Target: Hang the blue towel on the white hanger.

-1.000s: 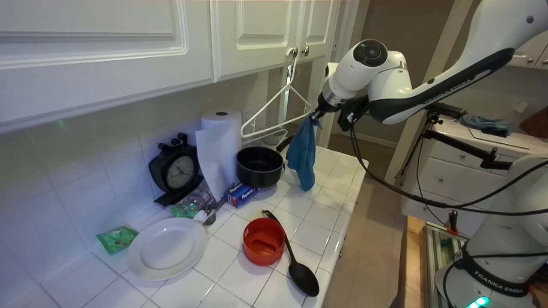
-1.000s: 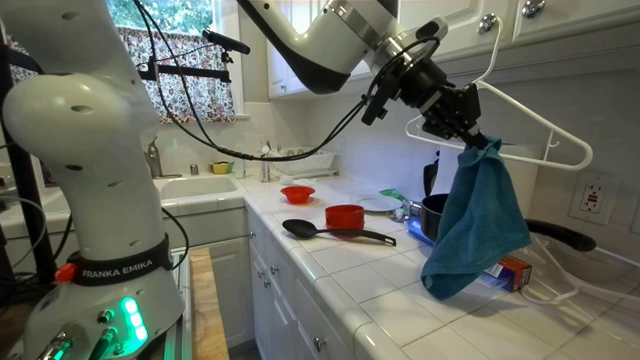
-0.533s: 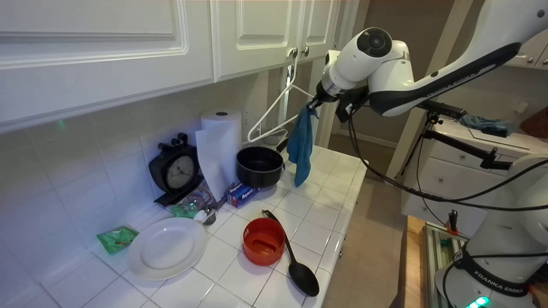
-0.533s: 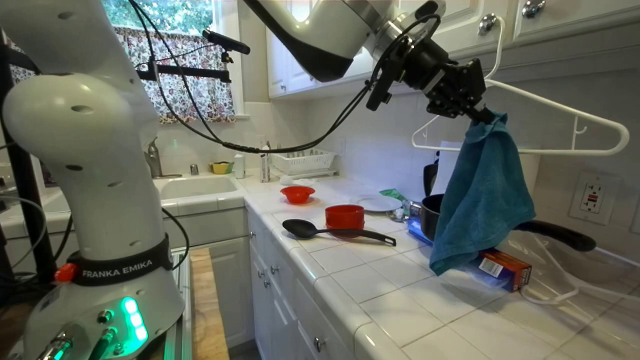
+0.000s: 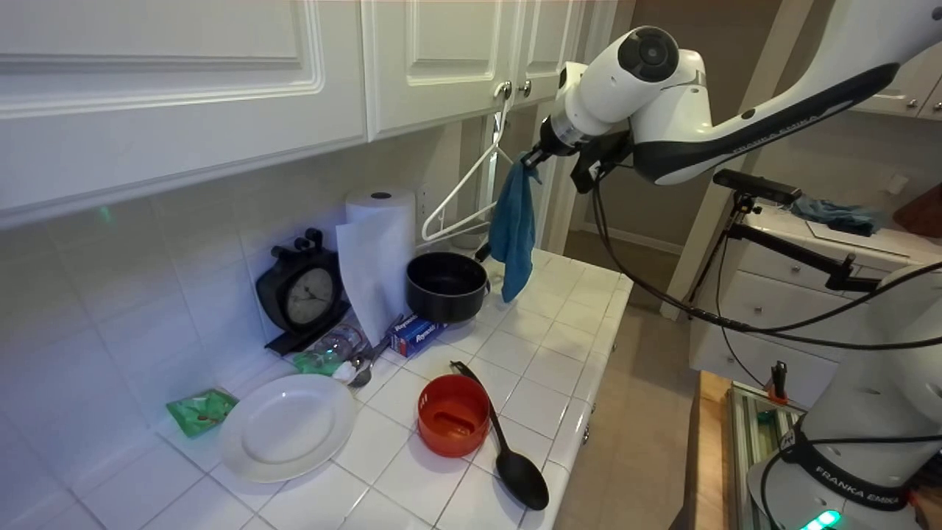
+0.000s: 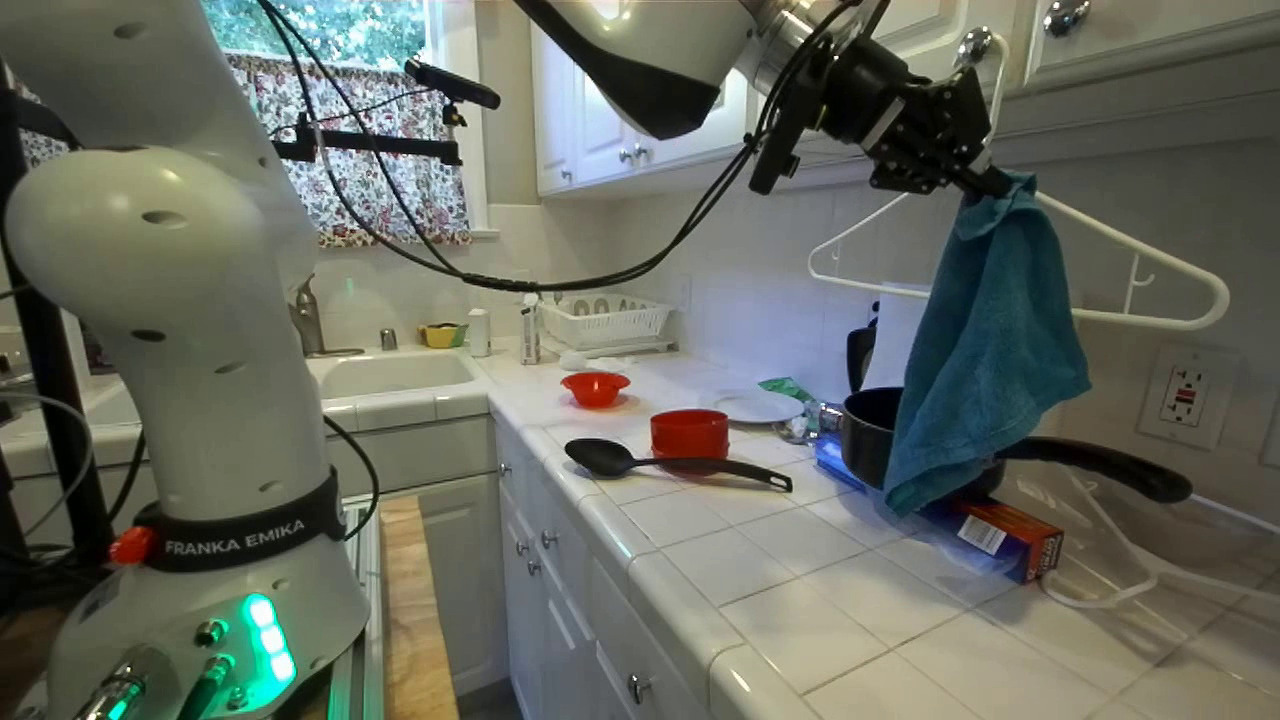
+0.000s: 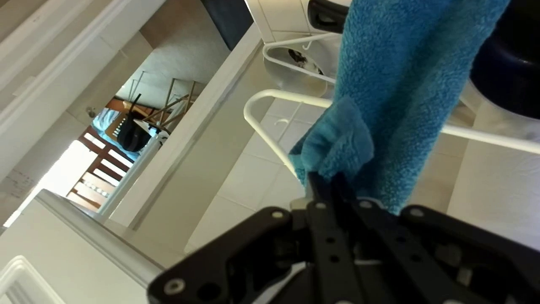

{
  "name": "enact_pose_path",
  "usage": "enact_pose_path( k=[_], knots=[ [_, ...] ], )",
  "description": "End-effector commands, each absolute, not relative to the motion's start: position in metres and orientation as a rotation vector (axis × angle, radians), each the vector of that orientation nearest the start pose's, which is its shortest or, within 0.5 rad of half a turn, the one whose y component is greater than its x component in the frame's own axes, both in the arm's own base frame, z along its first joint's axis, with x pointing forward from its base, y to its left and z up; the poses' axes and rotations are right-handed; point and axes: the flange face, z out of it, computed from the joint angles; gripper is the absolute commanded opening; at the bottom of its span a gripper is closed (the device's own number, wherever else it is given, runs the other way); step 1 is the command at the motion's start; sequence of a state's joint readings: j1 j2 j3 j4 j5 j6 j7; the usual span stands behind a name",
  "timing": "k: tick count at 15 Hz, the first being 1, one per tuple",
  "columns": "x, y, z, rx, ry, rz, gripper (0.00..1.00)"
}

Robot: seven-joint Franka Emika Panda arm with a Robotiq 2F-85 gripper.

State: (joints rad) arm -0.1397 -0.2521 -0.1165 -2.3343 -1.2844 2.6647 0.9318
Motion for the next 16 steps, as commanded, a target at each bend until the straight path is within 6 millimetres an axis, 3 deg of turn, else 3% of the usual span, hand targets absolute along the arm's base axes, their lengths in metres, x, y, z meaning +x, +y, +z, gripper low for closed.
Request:
enact_pose_path(
  k=[1,16],
  knots=[
    [0.500,-0.102,0.492,2.310,-0.181,1.011,0.05],
    [0.541,-0.097,0.474,2.343,-0.053,1.053,0.05]
  ],
)
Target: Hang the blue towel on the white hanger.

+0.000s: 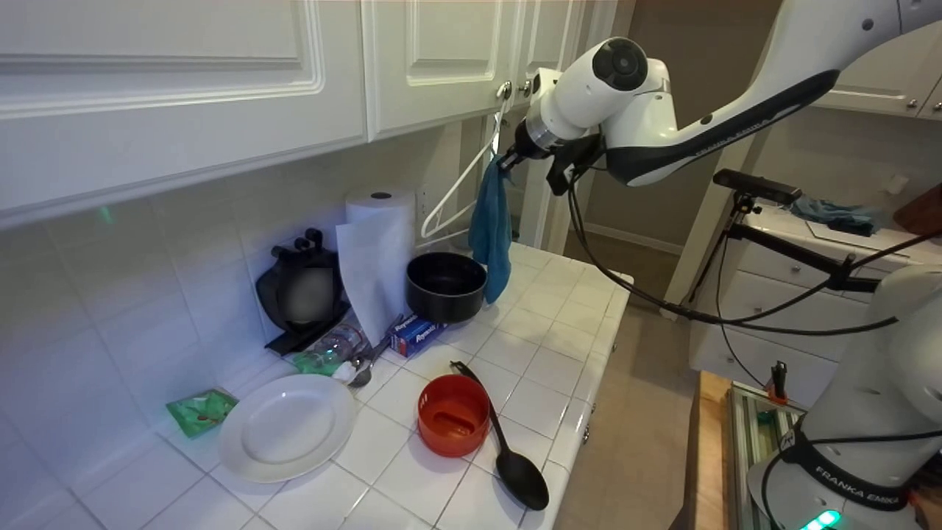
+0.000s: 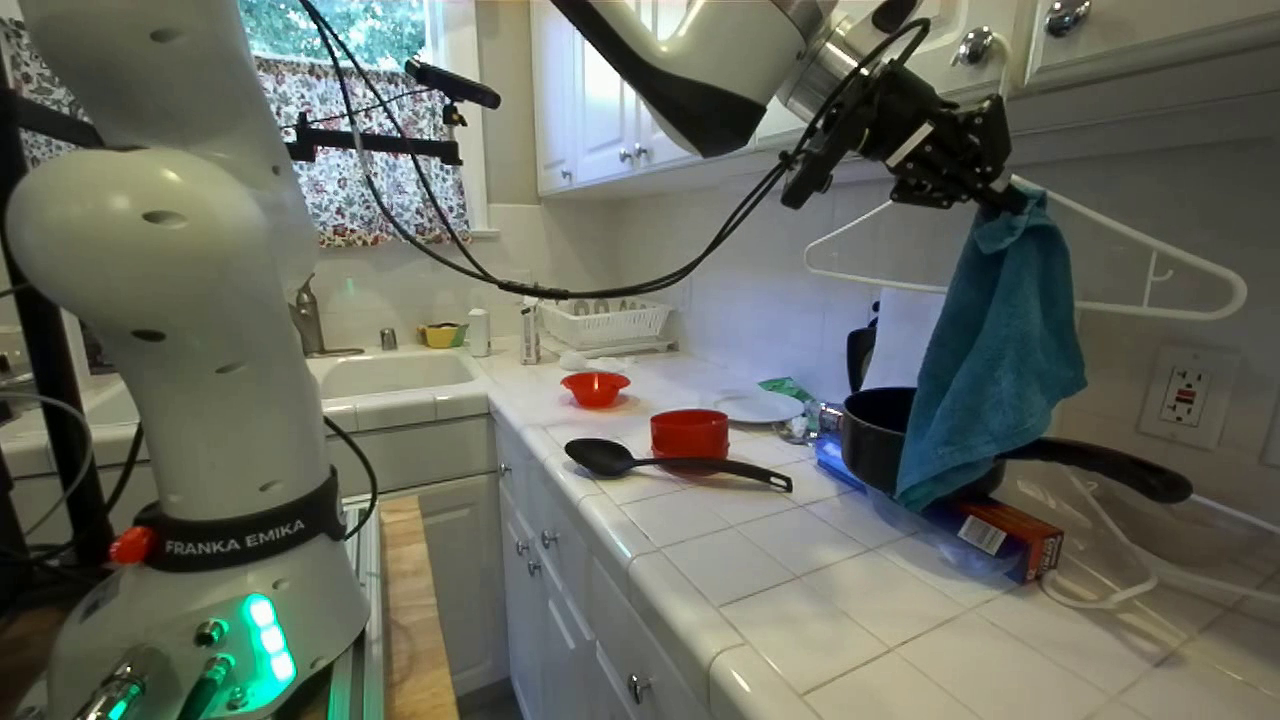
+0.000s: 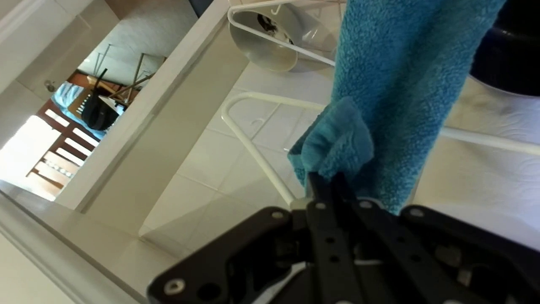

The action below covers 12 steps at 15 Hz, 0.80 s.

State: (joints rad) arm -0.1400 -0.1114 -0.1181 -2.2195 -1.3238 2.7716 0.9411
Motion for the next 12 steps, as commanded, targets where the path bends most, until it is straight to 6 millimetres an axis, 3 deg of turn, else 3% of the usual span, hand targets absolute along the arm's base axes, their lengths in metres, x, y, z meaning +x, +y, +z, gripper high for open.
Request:
enact_pose_path(
  k=[1,12],
  knots=[
    [0.542,-0.096,0.473,2.344,-0.036,1.056,0.05],
    [0.563,-0.095,0.458,2.314,0.066,1.053,0.05]
  ],
)
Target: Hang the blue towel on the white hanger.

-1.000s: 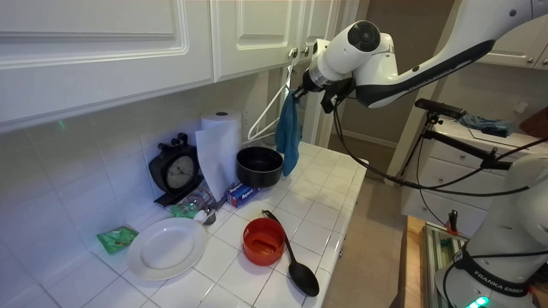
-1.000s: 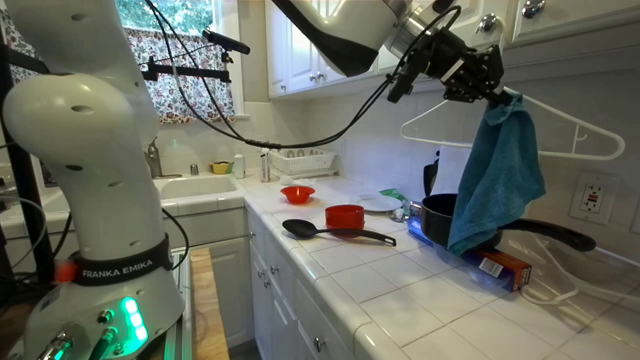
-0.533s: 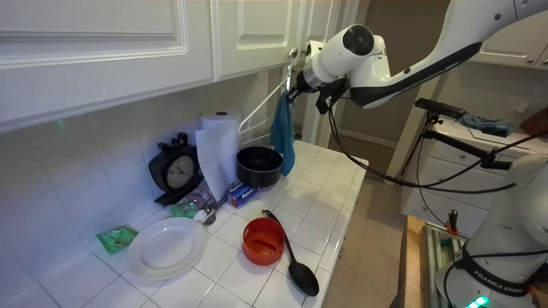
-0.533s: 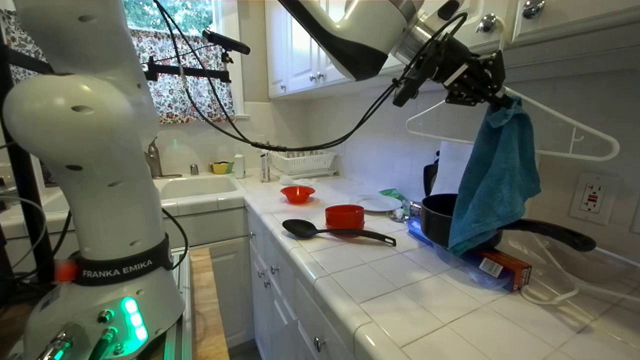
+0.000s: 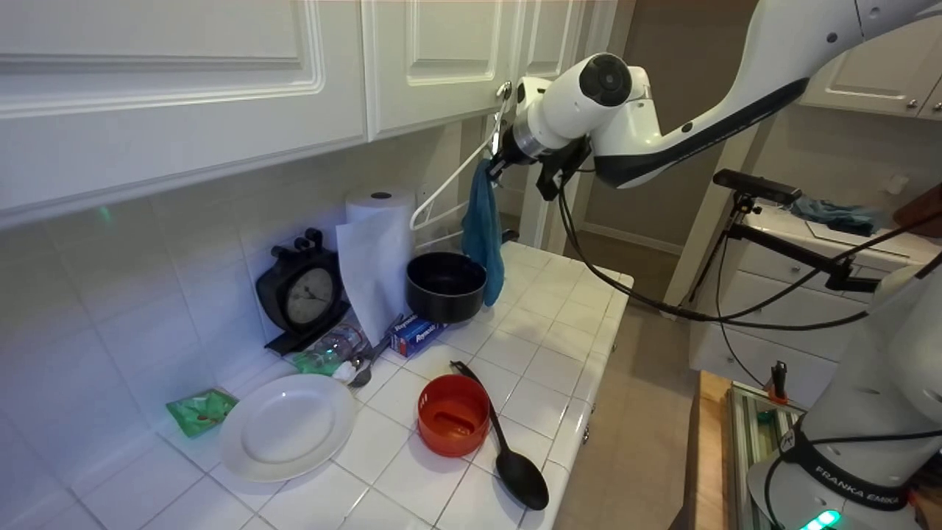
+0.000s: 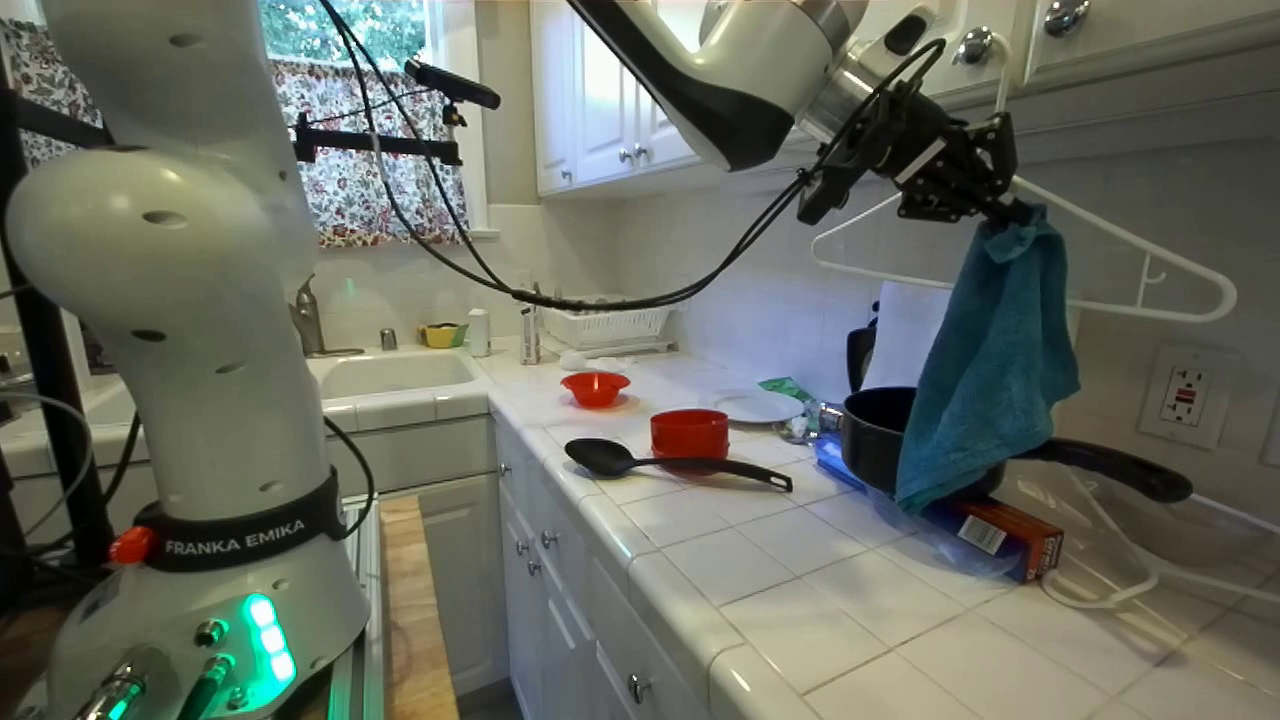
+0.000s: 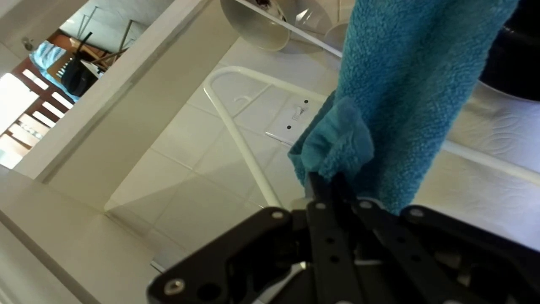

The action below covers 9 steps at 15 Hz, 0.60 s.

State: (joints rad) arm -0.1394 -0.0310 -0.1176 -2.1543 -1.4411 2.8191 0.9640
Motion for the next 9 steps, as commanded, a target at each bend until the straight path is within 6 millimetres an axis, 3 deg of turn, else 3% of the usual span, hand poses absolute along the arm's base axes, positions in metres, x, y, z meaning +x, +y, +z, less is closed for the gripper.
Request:
enact_pose_path(
  k=[1,9],
  knots=[
    [0.565,-0.096,0.457,2.314,0.069,1.053,0.05],
    [0.583,-0.096,0.437,2.358,0.144,1.051,0.05]
  ],
)
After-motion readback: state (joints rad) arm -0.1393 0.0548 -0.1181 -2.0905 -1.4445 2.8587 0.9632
